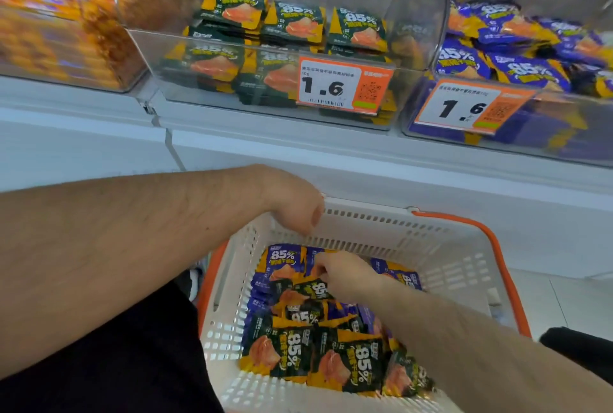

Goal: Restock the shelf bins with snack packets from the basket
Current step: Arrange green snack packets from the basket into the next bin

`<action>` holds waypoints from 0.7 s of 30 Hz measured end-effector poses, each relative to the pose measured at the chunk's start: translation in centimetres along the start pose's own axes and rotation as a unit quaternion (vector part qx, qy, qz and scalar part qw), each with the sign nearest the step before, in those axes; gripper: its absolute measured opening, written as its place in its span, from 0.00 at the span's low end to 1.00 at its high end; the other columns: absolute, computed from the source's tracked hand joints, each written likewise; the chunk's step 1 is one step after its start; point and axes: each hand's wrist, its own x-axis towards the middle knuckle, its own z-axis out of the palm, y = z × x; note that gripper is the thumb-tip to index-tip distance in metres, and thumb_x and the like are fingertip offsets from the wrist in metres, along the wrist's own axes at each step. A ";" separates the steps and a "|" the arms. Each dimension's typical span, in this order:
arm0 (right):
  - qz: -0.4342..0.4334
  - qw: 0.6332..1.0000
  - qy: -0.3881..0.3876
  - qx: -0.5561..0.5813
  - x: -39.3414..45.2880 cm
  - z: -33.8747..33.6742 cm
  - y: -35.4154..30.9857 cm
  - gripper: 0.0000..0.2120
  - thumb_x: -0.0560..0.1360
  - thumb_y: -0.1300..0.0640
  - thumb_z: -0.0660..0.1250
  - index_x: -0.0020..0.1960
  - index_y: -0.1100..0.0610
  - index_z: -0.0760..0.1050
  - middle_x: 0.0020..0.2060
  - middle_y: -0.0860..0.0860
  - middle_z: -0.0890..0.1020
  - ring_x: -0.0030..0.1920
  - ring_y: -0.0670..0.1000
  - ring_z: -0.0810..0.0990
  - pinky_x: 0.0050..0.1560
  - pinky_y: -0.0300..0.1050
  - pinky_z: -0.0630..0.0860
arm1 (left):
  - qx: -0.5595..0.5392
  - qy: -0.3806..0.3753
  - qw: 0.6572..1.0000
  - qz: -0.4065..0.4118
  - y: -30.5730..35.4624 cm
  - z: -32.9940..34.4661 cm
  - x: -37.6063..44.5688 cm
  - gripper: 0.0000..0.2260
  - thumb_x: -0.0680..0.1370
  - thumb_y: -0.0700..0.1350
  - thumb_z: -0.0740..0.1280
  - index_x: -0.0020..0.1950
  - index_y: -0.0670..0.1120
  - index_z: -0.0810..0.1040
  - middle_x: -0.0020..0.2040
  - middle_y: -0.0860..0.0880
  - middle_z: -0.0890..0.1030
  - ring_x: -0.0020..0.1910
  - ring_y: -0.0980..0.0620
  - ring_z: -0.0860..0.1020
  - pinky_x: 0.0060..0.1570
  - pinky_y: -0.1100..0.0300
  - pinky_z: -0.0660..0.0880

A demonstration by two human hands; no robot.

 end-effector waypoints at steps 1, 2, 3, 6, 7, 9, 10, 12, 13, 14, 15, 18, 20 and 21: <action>-0.019 0.999 0.007 -0.043 -0.5 -1.9 -0.6 0.10 0.76 0.68 0.59 0.48 0.54 0.67 0.44 0.54 0.77 0.44 0.56 0.75 0.43 0.54 0.75 | -0.007 0.011 1.000 0.003 -0.3 -0.2 -0.2 0.14 0.81 0.48 0.61 0.65 0.46 0.77 0.57 0.49 0.79 0.47 0.52 0.75 0.40 0.62 0.68; -0.035 0.997 0.018 -0.073 -1.0 -3.9 -1.1 0.10 0.75 0.69 0.59 0.48 0.54 0.67 0.44 0.53 0.76 0.44 0.56 0.75 0.44 0.54 0.76 | -0.016 0.023 1.000 0.003 -0.6 -0.6 -0.4 0.14 0.80 0.48 0.62 0.64 0.45 0.77 0.56 0.48 0.80 0.49 0.50 0.76 0.42 0.61 0.69; -0.049 0.994 0.029 -0.093 -1.4 -5.8 -1.7 0.10 0.75 0.69 0.59 0.48 0.55 0.68 0.44 0.53 0.76 0.44 0.56 0.75 0.45 0.53 0.76 | -0.022 0.035 0.999 -0.001 -0.9 -0.9 -0.6 0.15 0.80 0.48 0.63 0.63 0.44 0.77 0.54 0.47 0.80 0.50 0.49 0.77 0.43 0.58 0.70; -0.078 0.984 0.085 -0.133 -2.6 -11.0 -2.9 0.11 0.74 0.67 0.62 0.51 0.53 0.72 0.45 0.51 0.75 0.44 0.55 0.74 0.40 0.48 0.72 | -0.040 0.037 0.997 -0.046 -1.5 -1.5 -1.4 0.17 0.78 0.56 0.66 0.55 0.42 0.76 0.48 0.46 0.79 0.46 0.48 0.76 0.40 0.57 0.70; -0.080 0.983 0.100 -0.128 -3.0 -12.6 -3.2 0.10 0.74 0.66 0.63 0.49 0.51 0.71 0.45 0.51 0.75 0.45 0.55 0.74 0.41 0.48 0.72 | -0.055 0.018 0.997 -0.059 -1.8 -1.5 -1.5 0.19 0.77 0.59 0.66 0.54 0.43 0.75 0.48 0.47 0.78 0.46 0.48 0.76 0.40 0.58 0.71; -0.077 0.985 0.126 -0.089 -4.0 -15.8 -3.9 0.10 0.77 0.63 0.63 0.47 0.48 0.69 0.46 0.50 0.77 0.46 0.55 0.75 0.45 0.49 0.75 | -0.112 -0.008 0.992 -0.065 -2.0 -1.7 -2.1 0.23 0.75 0.62 0.68 0.58 0.43 0.76 0.50 0.46 0.79 0.50 0.47 0.79 0.48 0.54 0.77; -0.081 0.985 0.141 -0.062 -4.6 -17.3 -4.2 0.09 0.78 0.62 0.63 0.46 0.47 0.70 0.46 0.49 0.77 0.47 0.54 0.76 0.46 0.49 0.76 | -0.142 0.010 0.988 -0.051 -2.1 -2.0 -2.5 0.20 0.75 0.59 0.69 0.55 0.44 0.77 0.47 0.46 0.79 0.49 0.46 0.79 0.48 0.52 0.78; -0.098 0.978 0.183 -0.020 -5.9 -19.7 -5.1 0.08 0.79 0.60 0.65 0.46 0.47 0.72 0.45 0.47 0.78 0.47 0.52 0.77 0.46 0.47 0.75 | -0.179 0.092 0.979 -0.020 -2.0 -2.9 -3.5 0.10 0.76 0.51 0.70 0.43 0.47 0.75 0.38 0.49 0.77 0.40 0.47 0.77 0.38 0.56 0.74; -0.105 0.969 0.223 -0.008 -6.4 -20.6 -5.4 0.07 0.78 0.60 0.66 0.46 0.49 0.73 0.46 0.48 0.78 0.48 0.52 0.77 0.47 0.47 0.75 | -0.197 0.131 0.972 -0.012 -1.9 -3.6 -4.3 0.10 0.76 0.49 0.70 0.40 0.47 0.72 0.36 0.50 0.75 0.37 0.49 0.74 0.35 0.57 0.70; -0.116 0.949 0.294 -0.013 -7.0 -21.1 -5.8 0.06 0.76 0.60 0.69 0.47 0.50 0.74 0.47 0.49 0.78 0.50 0.54 0.77 0.49 0.48 0.75 | -0.219 0.165 0.962 -0.008 -1.8 -4.3 -5.3 0.10 0.77 0.47 0.69 0.40 0.47 0.71 0.35 0.50 0.73 0.35 0.50 0.72 0.33 0.58 0.67; -0.128 0.911 0.390 -0.034 -7.6 -21.4 -6.1 0.06 0.74 0.61 0.71 0.48 0.53 0.76 0.49 0.51 0.78 0.51 0.55 0.77 0.51 0.50 0.74 | -0.240 0.198 0.950 -0.003 -2.0 -4.8 -6.1 0.09 0.77 0.46 0.69 0.41 0.47 0.71 0.35 0.50 0.73 0.34 0.51 0.71 0.32 0.58 0.65; -0.189 0.780 0.591 -0.077 -9.7 -21.5 -7.1 0.08 0.68 0.59 0.70 0.47 0.59 0.79 0.49 0.55 0.78 0.51 0.58 0.76 0.55 0.56 0.72 | -0.327 0.292 0.899 0.012 -3.3 -5.9 -8.7 0.09 0.76 0.48 0.71 0.45 0.44 0.74 0.36 0.47 0.75 0.34 0.51 0.72 0.35 0.56 0.70; -0.229 0.755 0.609 -0.079 -11.0 -21.5 -7.5 0.10 0.67 0.57 0.69 0.46 0.60 0.81 0.49 0.56 0.79 0.49 0.59 0.76 0.54 0.58 0.71 | -0.397 0.357 0.845 0.029 -4.2 -6.4 -9.9 0.08 0.76 0.47 0.71 0.47 0.43 0.78 0.37 0.45 0.80 0.34 0.52 0.74 0.36 0.58 0.73; -0.238 0.756 0.604 -0.081 -11.4 -21.5 -7.6 0.13 0.66 0.55 0.69 0.48 0.59 0.82 0.51 0.55 0.80 0.49 0.59 0.76 0.54 0.59 0.71 | -0.435 0.385 0.813 0.038 -4.4 -6.7 -10.3 0.05 0.76 0.46 0.71 0.46 0.44 0.80 0.37 0.46 0.82 0.34 0.52 0.75 0.37 0.59 0.74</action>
